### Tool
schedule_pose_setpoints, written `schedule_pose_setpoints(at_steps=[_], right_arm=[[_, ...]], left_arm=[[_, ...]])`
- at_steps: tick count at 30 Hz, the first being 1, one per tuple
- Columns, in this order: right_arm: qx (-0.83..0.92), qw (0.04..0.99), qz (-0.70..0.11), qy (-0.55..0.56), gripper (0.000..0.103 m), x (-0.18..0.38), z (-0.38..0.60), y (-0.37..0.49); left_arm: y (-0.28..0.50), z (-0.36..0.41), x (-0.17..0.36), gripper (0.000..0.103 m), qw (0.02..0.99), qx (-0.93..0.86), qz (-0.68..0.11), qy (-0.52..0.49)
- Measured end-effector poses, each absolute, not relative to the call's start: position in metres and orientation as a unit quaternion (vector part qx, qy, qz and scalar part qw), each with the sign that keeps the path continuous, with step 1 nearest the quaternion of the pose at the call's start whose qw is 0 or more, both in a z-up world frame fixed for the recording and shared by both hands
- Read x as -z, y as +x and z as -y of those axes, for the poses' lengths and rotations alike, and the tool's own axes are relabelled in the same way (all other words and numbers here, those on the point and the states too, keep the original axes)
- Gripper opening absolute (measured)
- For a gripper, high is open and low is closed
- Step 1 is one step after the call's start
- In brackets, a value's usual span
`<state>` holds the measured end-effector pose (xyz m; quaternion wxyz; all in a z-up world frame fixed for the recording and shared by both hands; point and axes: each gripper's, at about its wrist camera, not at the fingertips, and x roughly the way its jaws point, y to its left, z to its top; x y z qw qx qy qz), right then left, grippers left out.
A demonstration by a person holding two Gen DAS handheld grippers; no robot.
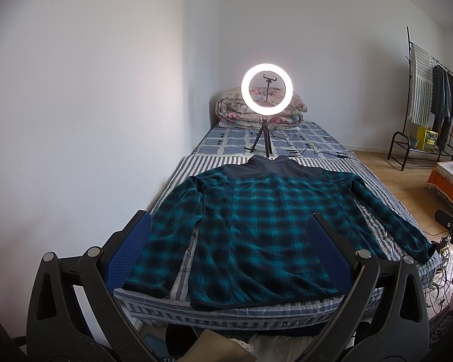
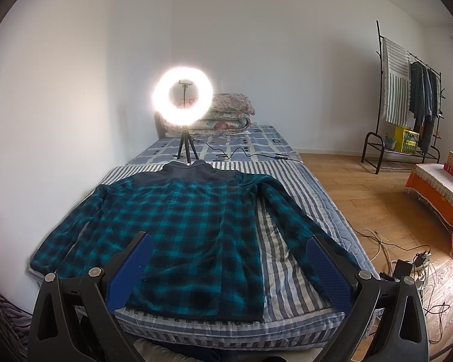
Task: Fold large clothes
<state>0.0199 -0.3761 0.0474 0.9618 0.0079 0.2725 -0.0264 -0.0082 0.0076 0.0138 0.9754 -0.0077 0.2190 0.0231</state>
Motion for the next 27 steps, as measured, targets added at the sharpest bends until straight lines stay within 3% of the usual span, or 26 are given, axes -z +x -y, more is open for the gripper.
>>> schedule_pose_setpoints(at_steps=[27], right_arm=[[0.014,0.961,-0.274,0.002,0.103,-0.043,0.362,0.032]], left_arm=[[-0.002,-0.023,-0.011,0.103,0.974,-0.035,-0.224,-0.005]])
